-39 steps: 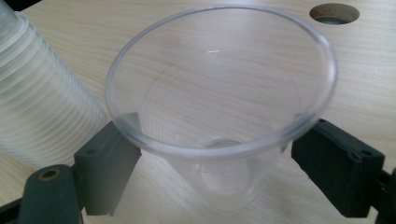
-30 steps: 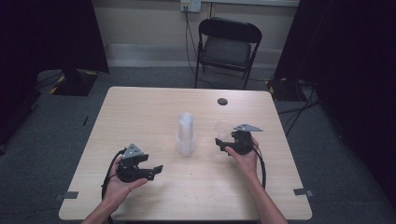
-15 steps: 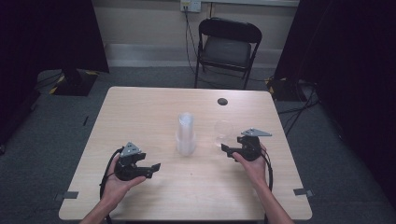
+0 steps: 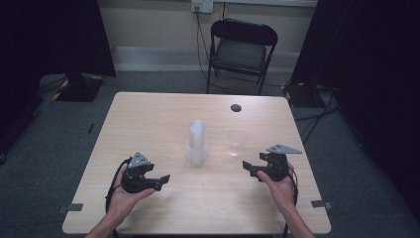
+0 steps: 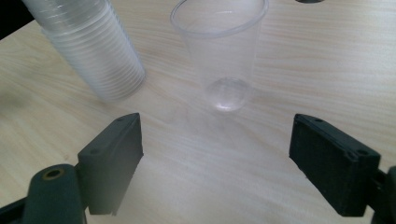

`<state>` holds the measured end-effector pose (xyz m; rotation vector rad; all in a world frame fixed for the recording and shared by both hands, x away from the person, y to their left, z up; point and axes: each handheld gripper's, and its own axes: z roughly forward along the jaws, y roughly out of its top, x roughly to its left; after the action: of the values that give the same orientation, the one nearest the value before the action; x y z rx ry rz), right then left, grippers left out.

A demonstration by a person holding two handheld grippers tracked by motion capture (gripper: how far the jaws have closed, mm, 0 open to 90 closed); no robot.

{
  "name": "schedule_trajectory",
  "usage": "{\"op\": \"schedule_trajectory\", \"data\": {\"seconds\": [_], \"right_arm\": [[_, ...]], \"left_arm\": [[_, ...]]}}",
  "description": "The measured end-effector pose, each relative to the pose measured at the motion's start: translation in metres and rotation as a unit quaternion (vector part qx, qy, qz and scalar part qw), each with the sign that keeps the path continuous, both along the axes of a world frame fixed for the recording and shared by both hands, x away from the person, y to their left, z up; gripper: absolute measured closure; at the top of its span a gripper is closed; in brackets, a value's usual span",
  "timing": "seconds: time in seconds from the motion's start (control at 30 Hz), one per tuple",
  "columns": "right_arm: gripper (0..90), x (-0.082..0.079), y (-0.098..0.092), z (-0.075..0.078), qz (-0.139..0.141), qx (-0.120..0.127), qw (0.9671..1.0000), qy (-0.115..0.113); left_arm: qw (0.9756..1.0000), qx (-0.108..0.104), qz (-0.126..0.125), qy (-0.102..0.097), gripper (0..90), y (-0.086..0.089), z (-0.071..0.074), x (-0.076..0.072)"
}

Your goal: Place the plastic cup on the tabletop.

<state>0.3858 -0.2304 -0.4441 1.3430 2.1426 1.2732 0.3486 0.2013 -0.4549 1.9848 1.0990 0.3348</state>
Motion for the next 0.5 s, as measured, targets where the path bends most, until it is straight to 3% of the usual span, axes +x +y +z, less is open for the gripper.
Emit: {"op": "schedule_trajectory", "data": {"seconds": [0.1,0.33,0.5], "right_arm": [[17.2,-0.009,-0.005,0.002,-0.002,0.010,1.0000,0.000],[17.7,-0.030,-0.012,0.004,-0.003,0.001,1.0000,-0.009],[17.7,-0.046,-0.021,-0.005,-0.017,0.007,0.9998,-0.003]], "left_arm": [[1.0000,-0.002,0.005,0.004,22.4,0.000,-0.001,0.000],[1.0000,0.000,0.007,0.007,22.4,0.000,-0.001,0.000],[0.9999,0.004,0.004,0.011,22.4,-0.003,-0.004,-0.001]]}}
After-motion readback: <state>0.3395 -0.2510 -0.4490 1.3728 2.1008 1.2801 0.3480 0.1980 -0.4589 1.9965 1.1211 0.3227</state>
